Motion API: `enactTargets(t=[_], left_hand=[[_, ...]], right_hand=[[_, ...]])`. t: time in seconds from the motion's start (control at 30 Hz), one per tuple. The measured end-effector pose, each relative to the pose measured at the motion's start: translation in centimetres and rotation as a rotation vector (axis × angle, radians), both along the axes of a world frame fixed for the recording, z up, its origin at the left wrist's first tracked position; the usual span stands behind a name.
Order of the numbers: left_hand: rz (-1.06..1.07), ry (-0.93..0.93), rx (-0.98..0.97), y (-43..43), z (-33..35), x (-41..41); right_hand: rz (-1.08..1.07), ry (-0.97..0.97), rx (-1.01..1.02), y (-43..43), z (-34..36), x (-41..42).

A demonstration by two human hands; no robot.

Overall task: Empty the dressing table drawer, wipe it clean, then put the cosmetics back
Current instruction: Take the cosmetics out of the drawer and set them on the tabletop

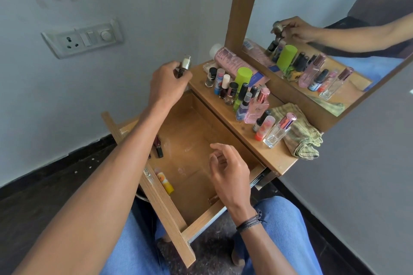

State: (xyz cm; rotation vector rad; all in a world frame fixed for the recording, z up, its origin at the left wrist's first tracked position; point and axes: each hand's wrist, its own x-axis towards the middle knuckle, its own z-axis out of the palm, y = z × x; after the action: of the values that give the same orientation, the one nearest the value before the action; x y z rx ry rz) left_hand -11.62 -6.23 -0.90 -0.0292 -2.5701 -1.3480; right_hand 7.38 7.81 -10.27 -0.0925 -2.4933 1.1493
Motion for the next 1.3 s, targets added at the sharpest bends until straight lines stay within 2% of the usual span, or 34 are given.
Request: enactTargets(t=[0.13, 0.33, 0.8, 1.3], left_hand=[[0.043, 0.016, -0.080, 0.0, 0.4, -0.2], [0.035, 0.025, -0.017, 1.2, 1.3, -1.1], [-0.241, -0.053, -0.119, 2.4, 1.2, -4.6], [-0.294, -0.159, 0.114, 2.6, 0.0, -4.2]], right_hand=[[-0.005, -0.003, 0.013, 0.0, 0.0, 0.1], [-0.014, -0.008, 0.035, 0.0, 0.0, 0.1], [-0.019, -0.039, 0.059, -0.1, -0.1, 0.0], [-0.009, -0.063, 0.077, 0.0, 0.0, -0.1]])
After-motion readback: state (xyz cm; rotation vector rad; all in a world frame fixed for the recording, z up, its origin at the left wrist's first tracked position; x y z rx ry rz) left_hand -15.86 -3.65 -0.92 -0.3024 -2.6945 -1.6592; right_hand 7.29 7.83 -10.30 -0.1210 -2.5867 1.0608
